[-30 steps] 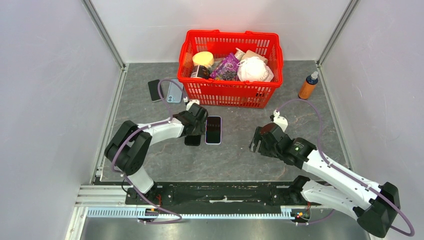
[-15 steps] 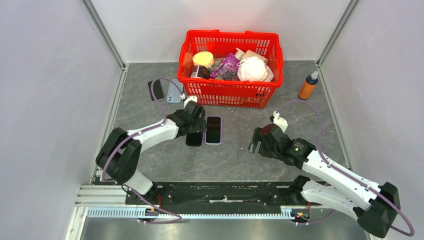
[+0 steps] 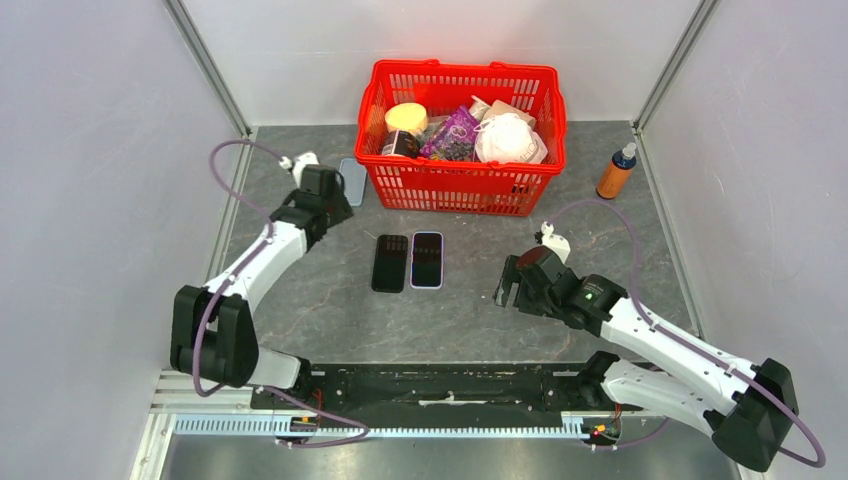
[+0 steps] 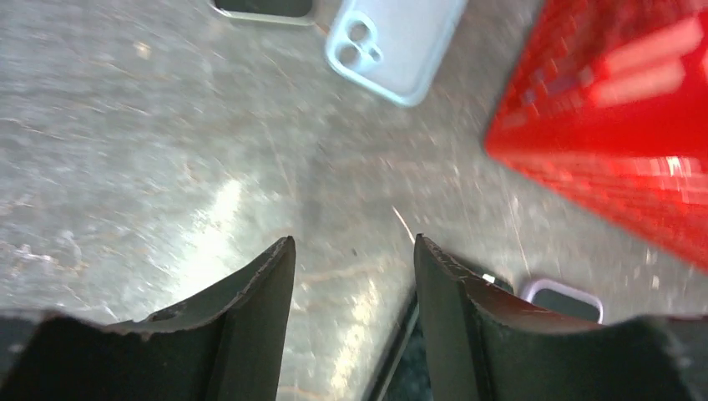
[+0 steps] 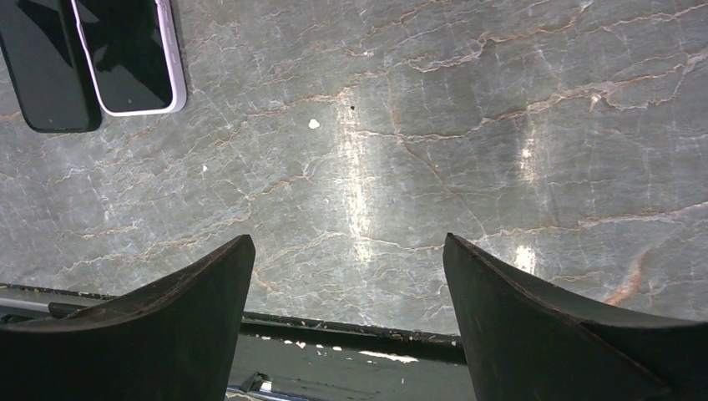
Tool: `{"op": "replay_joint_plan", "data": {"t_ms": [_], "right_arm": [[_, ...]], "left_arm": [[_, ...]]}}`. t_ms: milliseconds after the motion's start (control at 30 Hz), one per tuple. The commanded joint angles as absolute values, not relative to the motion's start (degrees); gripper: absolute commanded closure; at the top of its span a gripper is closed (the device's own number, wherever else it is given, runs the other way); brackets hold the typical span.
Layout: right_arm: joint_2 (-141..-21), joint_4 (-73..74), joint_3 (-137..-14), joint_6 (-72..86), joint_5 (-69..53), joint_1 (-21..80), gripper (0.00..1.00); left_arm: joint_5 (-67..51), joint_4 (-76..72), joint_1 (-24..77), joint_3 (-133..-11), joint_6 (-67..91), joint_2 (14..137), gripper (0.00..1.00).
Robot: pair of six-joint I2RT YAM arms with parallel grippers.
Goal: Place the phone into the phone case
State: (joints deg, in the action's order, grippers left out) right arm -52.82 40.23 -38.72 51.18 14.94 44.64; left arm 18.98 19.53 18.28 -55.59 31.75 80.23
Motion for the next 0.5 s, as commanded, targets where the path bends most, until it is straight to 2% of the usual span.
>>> {"op": "replay_joint_plan", "data": {"t_ms": [0, 67, 200, 367, 467], "right_arm": [[-53.88, 37.13, -38.66, 50.17, 13.92, 44.46, 0.1], [-54.71, 36.24, -39.07, 49.8, 13.17, 44.43, 0.11], [-56.61, 35.95, -40.49, 49.01, 12.41, 44.46, 0.11], [-57.59, 35.86, -41.48, 48.39, 12.47, 44.43, 0.12], [-57.81, 35.61, -41.79, 47.97, 12.64, 44.47, 0.12]], "left_arm": [[14.73, 14.81, 11.09, -59.53, 34.55, 83.78, 0.43], [12.61, 14.43, 9.18, -63.44, 33.72, 89.73, 0.49], [9.64, 12.94, 7.13, -72.37, 30.81, 100.03, 0.57], [10.19, 18.79, 5.96, -87.43, 25.43, 112.83, 0.62], [9.68, 19.75, 5.3, -92.49, 23.55, 117.57, 0.62]]}}
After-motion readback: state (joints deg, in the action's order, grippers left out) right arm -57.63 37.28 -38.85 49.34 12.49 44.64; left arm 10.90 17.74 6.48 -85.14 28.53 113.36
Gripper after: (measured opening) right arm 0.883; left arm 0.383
